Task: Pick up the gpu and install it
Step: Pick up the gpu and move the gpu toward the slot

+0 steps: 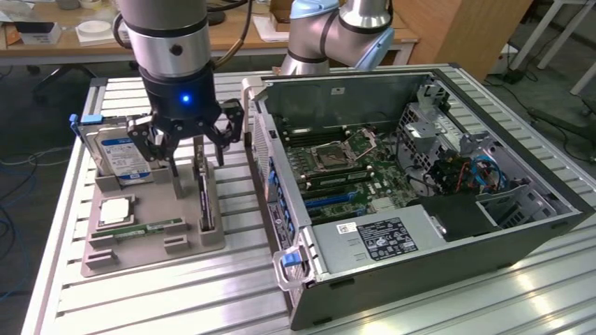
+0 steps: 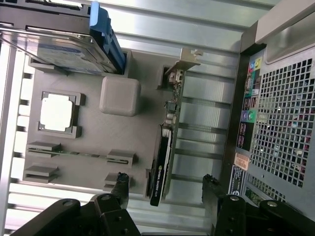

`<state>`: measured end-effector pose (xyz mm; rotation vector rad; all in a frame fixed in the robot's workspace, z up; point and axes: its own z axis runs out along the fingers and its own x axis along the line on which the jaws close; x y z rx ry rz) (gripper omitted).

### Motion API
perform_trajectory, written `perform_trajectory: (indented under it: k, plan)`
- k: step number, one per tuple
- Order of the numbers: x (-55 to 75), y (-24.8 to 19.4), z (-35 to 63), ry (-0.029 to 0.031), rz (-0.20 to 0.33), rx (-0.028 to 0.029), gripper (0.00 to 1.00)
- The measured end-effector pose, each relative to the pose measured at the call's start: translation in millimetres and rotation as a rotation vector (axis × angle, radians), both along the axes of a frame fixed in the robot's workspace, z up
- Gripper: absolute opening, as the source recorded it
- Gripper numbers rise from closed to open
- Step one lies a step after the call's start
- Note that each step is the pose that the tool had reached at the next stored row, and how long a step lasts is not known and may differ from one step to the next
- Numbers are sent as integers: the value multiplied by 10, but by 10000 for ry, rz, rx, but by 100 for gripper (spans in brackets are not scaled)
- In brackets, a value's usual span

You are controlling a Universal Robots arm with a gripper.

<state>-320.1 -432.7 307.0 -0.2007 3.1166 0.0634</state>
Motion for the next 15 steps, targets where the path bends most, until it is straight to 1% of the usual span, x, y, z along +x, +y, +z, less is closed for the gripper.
perform_trajectory:
  k: [15]
  plan:
    - [7, 0, -46, 0, 0, 0, 71]
